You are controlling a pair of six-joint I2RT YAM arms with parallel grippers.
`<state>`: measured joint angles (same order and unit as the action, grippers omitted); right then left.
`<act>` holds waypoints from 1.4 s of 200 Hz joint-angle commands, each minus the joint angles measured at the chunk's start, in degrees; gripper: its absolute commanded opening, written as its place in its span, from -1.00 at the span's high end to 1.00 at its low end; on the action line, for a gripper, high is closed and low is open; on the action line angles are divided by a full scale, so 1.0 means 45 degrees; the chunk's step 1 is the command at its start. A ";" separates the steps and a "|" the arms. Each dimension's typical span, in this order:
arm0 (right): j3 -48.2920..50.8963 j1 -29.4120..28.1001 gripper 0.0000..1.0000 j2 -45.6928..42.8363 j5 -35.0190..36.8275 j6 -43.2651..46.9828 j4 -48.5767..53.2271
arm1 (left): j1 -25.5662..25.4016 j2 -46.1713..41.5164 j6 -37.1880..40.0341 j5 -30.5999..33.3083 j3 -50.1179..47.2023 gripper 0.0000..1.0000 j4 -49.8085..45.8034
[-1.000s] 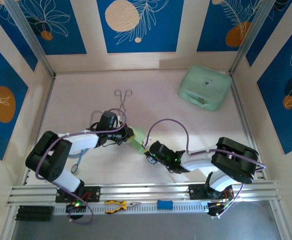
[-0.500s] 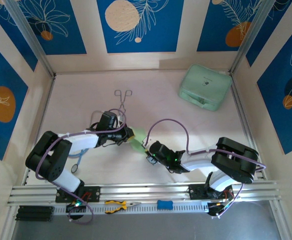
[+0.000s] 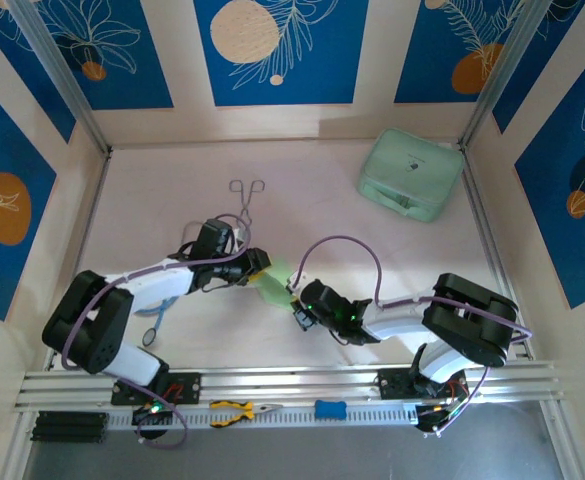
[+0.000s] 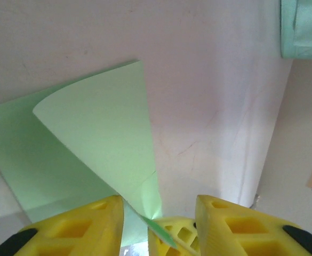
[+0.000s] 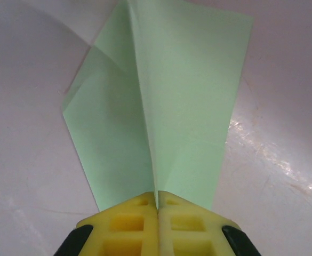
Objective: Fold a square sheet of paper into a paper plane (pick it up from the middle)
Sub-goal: Fourth fold the wing at the center of the table.
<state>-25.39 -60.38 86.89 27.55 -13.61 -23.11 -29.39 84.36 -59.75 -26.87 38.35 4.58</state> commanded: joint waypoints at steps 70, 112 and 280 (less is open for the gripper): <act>-0.0134 0.0801 0.91 0.0964 -0.2265 -0.2641 -0.0645 | -0.0071 -0.1236 0.1285 0.1289 0.0741 0.06 -0.2446; -0.0145 0.1659 0.92 0.0940 -0.4008 -0.3821 -0.0703 | -0.0069 -0.1052 0.1265 0.1049 0.0591 0.34 -0.2071; 0.0361 0.3025 0.97 0.2389 -0.7378 -0.7966 -0.3138 | -0.0437 0.2006 0.0889 -0.0333 0.0716 0.95 -0.0222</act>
<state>-25.32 -46.87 94.91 -2.22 -45.25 -36.25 -30.63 90.70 -55.18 -26.55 40.58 1.54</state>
